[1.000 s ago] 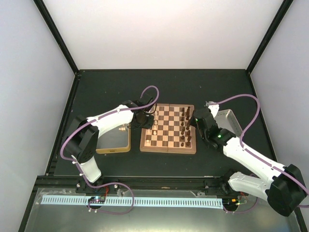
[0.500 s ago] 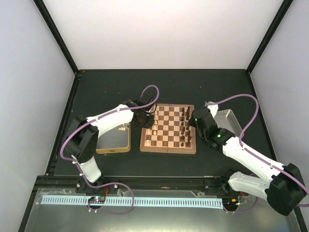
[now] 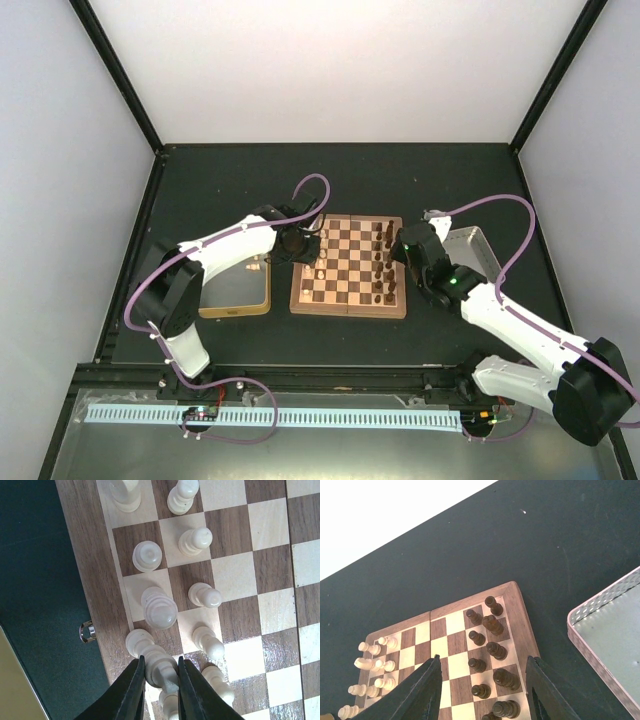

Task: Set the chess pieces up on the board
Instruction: Place the chess piece on the chessboard.

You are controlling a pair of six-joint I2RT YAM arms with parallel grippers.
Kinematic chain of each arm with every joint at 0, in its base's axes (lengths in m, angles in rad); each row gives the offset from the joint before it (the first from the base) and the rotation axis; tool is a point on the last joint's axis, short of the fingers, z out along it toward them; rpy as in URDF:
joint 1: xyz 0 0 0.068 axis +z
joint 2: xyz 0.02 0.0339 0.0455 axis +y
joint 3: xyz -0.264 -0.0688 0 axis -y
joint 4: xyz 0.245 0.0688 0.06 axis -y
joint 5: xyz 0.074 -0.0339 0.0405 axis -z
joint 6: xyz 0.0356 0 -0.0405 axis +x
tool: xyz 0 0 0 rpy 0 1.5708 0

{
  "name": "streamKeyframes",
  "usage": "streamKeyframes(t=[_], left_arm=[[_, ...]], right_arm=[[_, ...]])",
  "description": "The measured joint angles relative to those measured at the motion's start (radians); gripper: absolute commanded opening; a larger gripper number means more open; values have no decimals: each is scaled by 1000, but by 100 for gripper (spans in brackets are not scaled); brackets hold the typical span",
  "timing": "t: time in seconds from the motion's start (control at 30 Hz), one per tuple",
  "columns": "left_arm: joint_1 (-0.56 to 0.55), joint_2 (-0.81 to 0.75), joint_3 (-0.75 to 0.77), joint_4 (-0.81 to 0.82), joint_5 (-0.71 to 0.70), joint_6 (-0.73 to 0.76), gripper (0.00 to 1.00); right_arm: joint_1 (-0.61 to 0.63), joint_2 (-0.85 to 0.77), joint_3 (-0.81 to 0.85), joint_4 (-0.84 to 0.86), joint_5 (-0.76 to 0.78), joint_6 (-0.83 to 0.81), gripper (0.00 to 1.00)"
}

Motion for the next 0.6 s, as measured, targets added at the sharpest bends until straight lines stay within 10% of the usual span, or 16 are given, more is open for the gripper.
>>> streamKeyframes(t=[0.6], left_arm=[[0,27,0,8,-6,2,17]], right_arm=[[-3,36,1,14,-62,-39,46]])
